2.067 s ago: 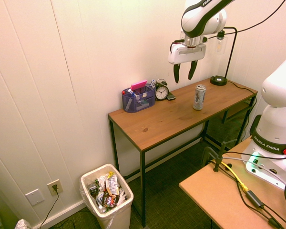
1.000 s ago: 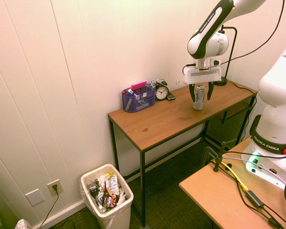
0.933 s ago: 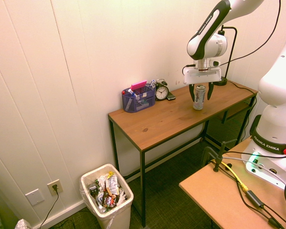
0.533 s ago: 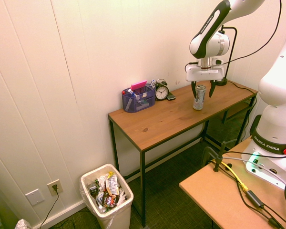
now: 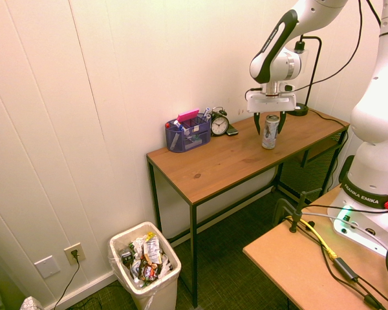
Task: Throw the can in the trash bin
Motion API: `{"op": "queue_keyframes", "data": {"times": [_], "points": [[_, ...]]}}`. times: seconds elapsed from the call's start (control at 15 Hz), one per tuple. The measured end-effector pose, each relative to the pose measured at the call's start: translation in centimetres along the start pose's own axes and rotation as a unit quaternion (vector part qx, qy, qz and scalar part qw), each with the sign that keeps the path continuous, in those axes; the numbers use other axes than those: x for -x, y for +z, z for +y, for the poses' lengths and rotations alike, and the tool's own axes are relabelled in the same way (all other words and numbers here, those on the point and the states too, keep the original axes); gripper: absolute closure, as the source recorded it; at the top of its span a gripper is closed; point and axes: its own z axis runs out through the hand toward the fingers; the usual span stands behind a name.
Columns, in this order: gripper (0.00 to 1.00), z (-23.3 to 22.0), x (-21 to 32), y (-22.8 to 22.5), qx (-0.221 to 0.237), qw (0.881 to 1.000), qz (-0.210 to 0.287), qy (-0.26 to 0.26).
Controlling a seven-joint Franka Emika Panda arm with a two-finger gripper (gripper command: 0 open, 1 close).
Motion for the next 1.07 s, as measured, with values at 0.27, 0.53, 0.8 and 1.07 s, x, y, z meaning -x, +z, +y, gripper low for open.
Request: {"op": "queue_keyframes", "data": {"times": [0.27,0.53,0.8,1.07], "points": [[1.00,0.2,-0.2,0.0,0.016,1.000,-0.009,-0.007],[1.00,-1.7,-1.4,0.4,0.031,0.999,-0.022,-0.015],[1.00,-3.6,-2.8,2.9,0.050,0.998,-0.031,-0.015],[1.00,-3.9,-3.4,3.2,0.049,0.998,-0.043,-0.012]]}}
